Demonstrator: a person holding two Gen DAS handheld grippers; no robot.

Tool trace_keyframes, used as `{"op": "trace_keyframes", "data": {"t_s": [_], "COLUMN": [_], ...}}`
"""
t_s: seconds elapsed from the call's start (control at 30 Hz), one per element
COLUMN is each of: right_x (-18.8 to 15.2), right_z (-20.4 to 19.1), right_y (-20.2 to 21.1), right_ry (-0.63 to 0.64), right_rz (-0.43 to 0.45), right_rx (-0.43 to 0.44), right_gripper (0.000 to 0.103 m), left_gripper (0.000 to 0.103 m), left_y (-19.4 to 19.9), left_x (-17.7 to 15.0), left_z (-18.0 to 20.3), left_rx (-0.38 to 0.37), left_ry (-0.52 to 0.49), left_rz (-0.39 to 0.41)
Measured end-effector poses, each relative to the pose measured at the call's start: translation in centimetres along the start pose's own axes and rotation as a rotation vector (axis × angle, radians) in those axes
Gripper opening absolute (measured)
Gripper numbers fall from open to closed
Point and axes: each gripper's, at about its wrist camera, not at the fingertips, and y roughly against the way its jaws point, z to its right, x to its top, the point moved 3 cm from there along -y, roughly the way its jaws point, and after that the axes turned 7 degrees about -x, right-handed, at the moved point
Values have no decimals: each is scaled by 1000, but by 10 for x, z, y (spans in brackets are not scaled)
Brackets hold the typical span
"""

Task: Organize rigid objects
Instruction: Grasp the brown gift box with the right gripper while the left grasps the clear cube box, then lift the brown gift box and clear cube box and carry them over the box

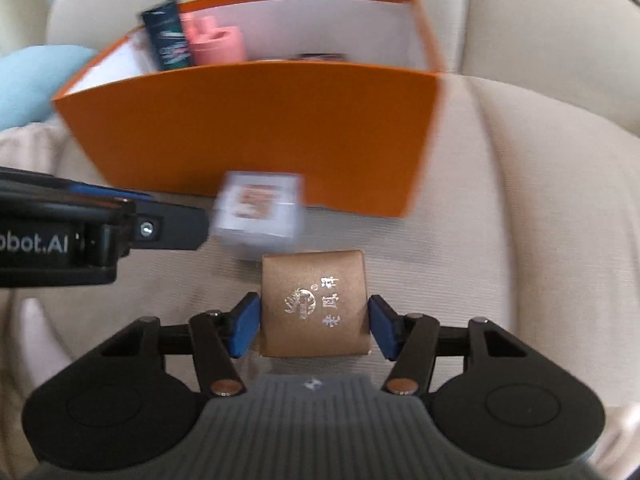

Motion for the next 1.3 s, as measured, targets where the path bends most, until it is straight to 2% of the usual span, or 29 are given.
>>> {"op": "trace_keyframes", "data": {"t_s": [0.07, 0.2, 0.47, 0.63, 0.73, 1.03, 1.13, 1.3], "right_x": [-1, -2, -3, -2, -1, -1, -3, -1], "right_z": [17, 45, 48, 54, 56, 58, 57, 57], "right_y": [-1, -7, -11, -14, -14, -15, -13, 8], "right_ry": [-31, -133, -165, -200, -217, -242, -242, -262], "right_rz": [-12, -24, 18, 15, 15, 16, 17, 40], "right_rx": [-24, 0, 37, 66, 71, 76, 68, 75], "right_gripper": [60, 60, 60, 61, 61, 60, 60, 60], "left_gripper": [70, 71, 71, 63, 59, 56, 55, 55], "left_y": [-12, -35, -55, -61, -61, -48, -29, 12], "left_x": [2, 6, 13, 17, 17, 13, 9, 7], "left_z": [6, 9, 10, 12, 11, 2, 1, -2], "left_rx": [21, 90, 160, 185, 171, 128, 105, 14], "left_ry": [2, 24, 43, 37, 39, 64, 61, 116], "left_rz": [-1, -23, -46, -68, -73, -82, -67, -46]}}
